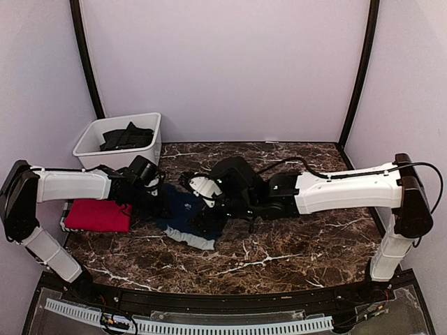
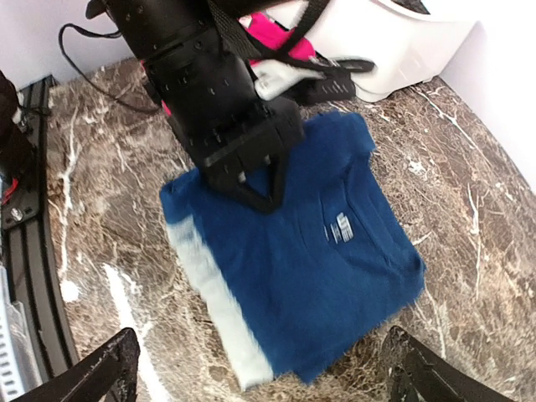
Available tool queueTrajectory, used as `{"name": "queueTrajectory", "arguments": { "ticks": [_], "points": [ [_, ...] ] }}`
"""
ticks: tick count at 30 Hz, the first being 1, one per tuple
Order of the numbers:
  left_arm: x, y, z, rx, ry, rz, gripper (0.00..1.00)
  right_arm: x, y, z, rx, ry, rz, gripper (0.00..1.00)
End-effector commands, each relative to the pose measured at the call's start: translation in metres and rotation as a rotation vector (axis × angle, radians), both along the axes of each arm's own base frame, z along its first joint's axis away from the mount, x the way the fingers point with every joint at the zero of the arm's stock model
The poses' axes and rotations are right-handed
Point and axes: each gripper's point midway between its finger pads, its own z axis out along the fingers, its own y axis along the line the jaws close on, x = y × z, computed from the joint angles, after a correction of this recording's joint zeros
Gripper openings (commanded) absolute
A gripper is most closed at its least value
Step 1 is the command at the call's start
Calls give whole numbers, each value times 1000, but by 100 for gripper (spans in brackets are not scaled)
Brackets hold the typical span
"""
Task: Fold and stack the mixed laundry pile
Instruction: Place the square-folded T-shirt at the corner of the board.
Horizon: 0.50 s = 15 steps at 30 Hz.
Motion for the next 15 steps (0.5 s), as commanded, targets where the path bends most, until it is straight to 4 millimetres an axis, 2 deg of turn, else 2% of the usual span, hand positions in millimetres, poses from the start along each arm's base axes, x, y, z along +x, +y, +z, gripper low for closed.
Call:
{"name": "queueTrajectory", "arguments": {
  "ticks": [1, 7, 15],
  "points": [
    [-7, 61, 10, 206, -3, -21, 0, -3, -9, 3, 58, 47, -4, 99],
    [6, 95, 37, 365, -52, -59, 0, 5, -24, -2, 90, 87, -30, 99],
    [16, 134, 80, 480, -128, -25, 0, 7, -26, -6, 94, 93, -21, 99]
  ]
}}
